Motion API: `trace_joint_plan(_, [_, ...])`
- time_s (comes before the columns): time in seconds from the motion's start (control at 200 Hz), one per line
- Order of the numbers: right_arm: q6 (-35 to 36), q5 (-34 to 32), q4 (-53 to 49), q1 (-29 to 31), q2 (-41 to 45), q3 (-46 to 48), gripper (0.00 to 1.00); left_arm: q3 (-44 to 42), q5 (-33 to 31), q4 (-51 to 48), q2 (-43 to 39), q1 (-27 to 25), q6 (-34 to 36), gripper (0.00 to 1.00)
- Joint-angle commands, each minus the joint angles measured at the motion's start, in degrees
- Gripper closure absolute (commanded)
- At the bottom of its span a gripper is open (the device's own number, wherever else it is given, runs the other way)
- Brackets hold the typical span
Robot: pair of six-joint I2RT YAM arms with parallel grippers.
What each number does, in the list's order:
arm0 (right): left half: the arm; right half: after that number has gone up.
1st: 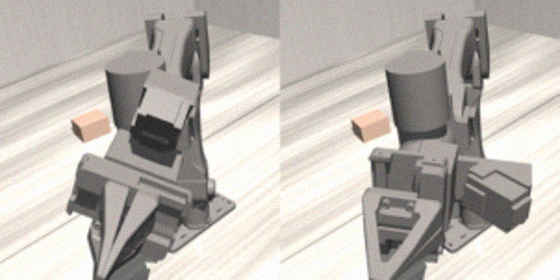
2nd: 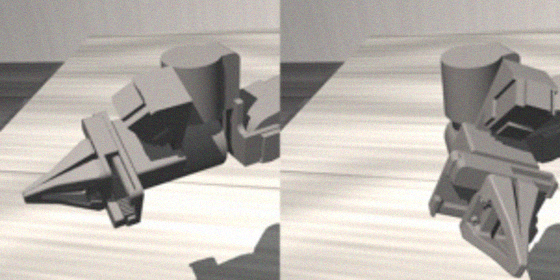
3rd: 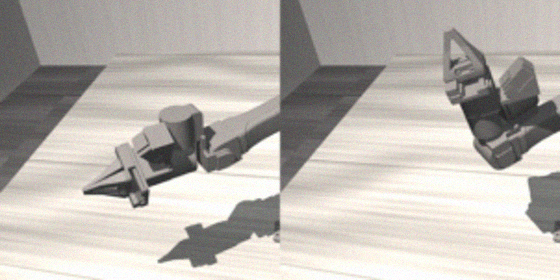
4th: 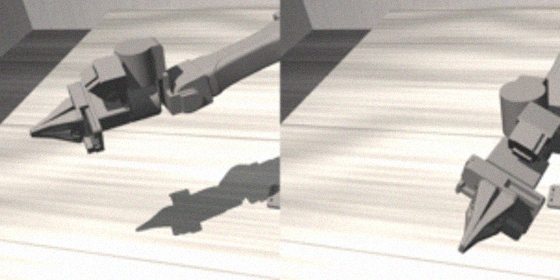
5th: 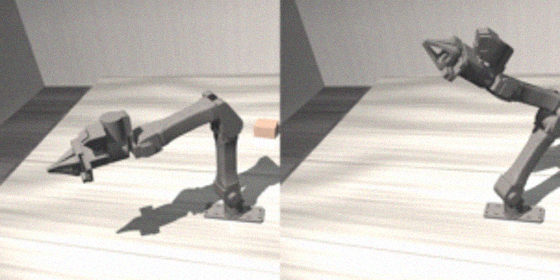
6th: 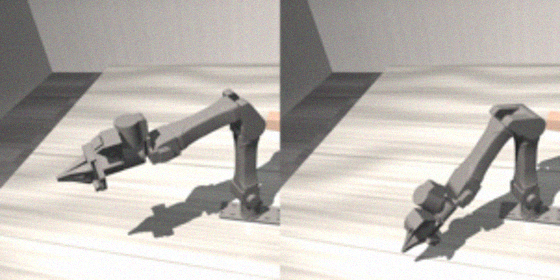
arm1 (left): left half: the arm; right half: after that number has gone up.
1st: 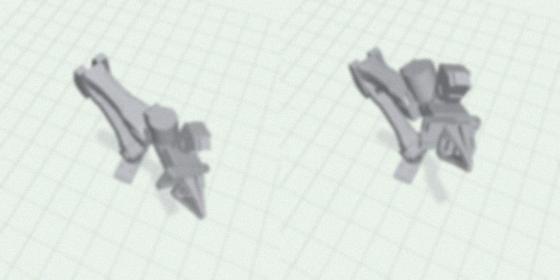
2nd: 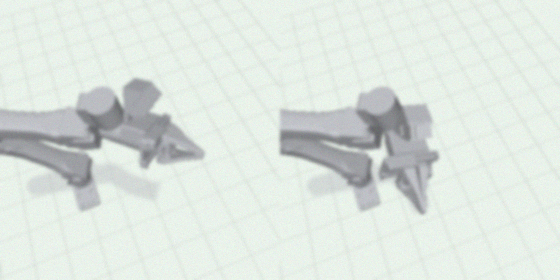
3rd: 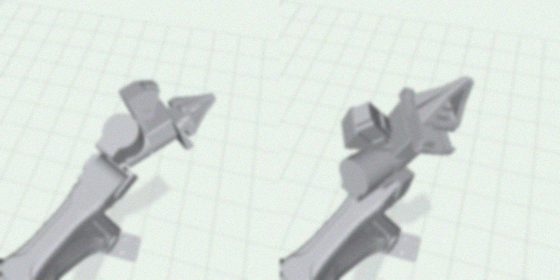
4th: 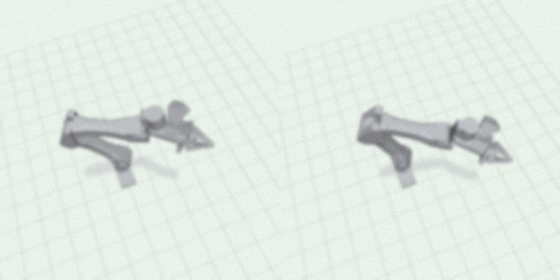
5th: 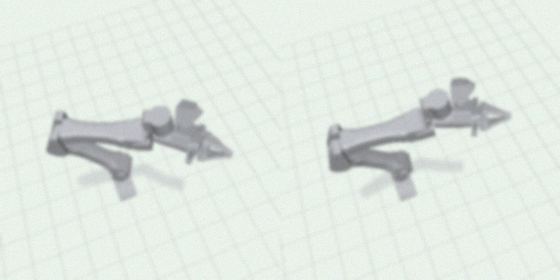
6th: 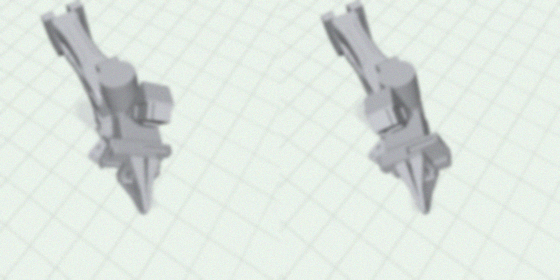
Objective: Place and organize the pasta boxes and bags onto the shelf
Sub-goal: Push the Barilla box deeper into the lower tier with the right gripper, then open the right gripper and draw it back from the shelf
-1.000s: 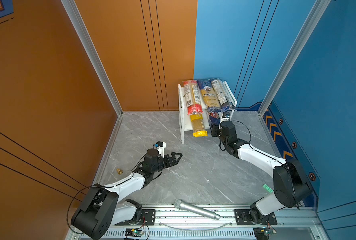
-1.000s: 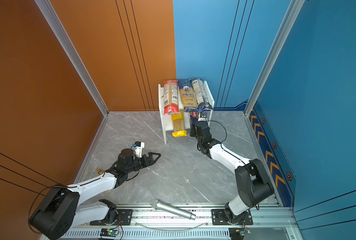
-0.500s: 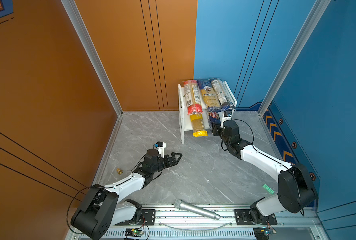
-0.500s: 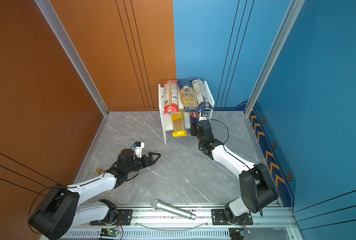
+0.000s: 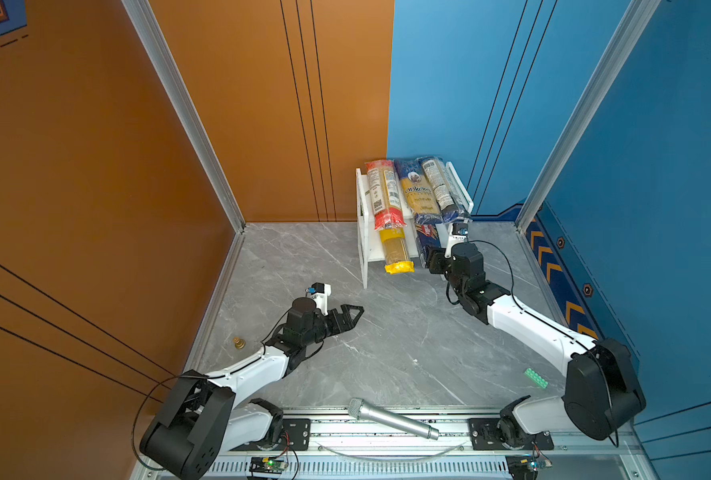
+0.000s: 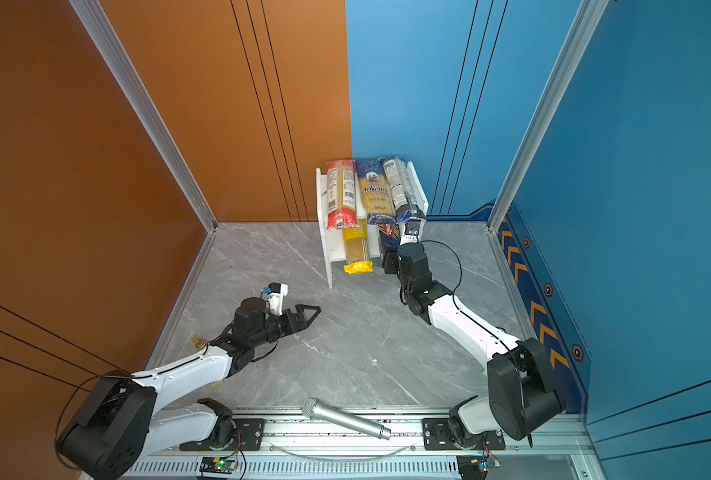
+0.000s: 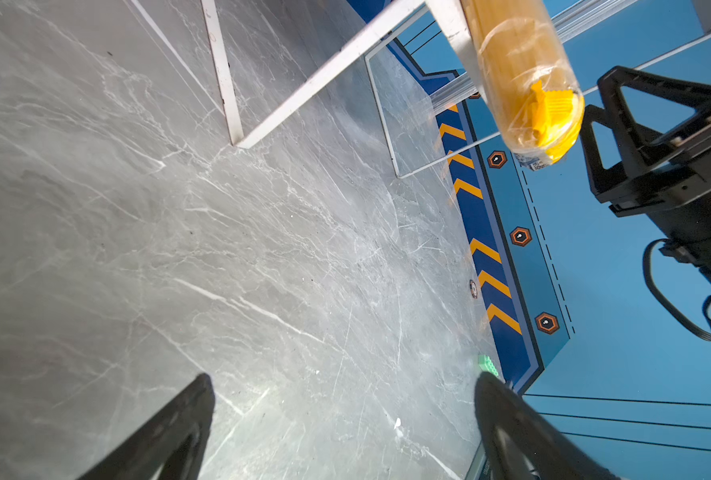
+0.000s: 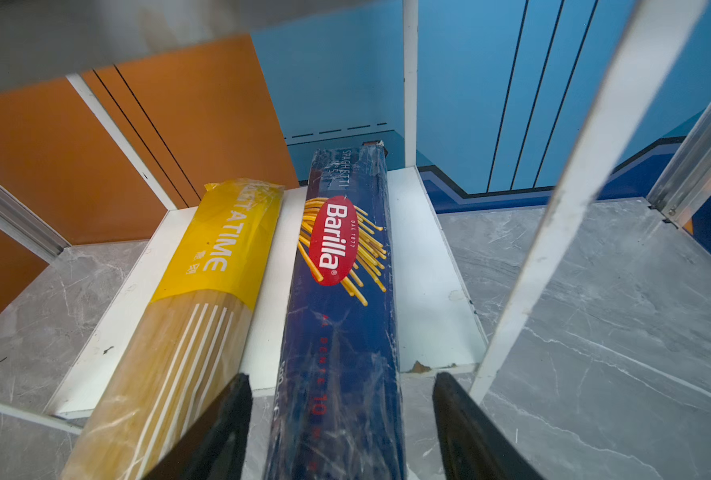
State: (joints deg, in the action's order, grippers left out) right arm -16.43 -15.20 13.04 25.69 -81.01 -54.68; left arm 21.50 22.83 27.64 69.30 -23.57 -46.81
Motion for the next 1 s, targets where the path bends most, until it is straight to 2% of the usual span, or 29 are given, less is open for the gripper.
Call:
trace_joint_plan(0.0, [0.8,0.0,-1.3,-0.4,2.3,1.4,0.33,-0.8,0.6,0.2,-0.9,0.1,0.2,0.02])
trace_joint_plan(0.996, [1.5,1.7,-7.1,-0.3,12.0,7.9,0.3,0.4,-0.2,0.2,0.0,-1.0,0.2,0.02])
